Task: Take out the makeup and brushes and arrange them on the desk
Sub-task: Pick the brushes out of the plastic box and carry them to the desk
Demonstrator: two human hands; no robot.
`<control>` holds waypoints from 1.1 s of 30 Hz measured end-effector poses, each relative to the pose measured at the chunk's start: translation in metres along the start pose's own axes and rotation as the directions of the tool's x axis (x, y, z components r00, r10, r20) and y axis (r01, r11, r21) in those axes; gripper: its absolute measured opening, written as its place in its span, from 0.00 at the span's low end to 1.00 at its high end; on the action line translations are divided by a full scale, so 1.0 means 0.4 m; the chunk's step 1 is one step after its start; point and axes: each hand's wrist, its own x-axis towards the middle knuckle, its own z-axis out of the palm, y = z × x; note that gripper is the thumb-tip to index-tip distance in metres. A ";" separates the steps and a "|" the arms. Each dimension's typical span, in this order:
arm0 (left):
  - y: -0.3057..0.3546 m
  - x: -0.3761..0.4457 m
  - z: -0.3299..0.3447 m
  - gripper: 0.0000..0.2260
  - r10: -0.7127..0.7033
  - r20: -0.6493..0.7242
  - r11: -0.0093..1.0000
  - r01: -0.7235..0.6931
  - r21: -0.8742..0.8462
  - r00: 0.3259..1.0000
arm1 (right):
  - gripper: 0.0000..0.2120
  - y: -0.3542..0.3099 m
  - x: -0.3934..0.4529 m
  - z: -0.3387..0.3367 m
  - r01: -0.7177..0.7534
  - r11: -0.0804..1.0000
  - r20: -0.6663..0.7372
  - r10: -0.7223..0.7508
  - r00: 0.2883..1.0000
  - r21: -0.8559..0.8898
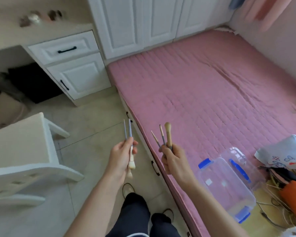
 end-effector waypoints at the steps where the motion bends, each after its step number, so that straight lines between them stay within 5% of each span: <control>1: 0.017 0.015 -0.030 0.12 0.020 -0.010 1.000 -0.020 0.006 1.000 | 0.09 -0.012 0.017 0.038 0.020 0.999 0.012 -0.019 1.000 -0.050; 8: 0.144 0.106 -0.230 0.12 0.115 -0.081 0.986 -0.103 0.132 0.990 | 0.09 -0.093 0.120 0.266 0.043 0.983 0.075 -0.029 0.997 -0.180; 16: 0.229 0.196 -0.386 0.12 0.069 -0.159 0.996 -0.060 0.059 0.985 | 0.09 -0.165 0.229 0.439 0.072 0.972 0.143 -0.040 0.989 -0.226; 33: 0.512 0.585 -0.385 0.12 -0.006 -0.215 1.000 0.010 0.021 0.977 | 0.10 -0.374 0.695 0.599 0.066 0.930 0.215 0.015 0.976 -0.362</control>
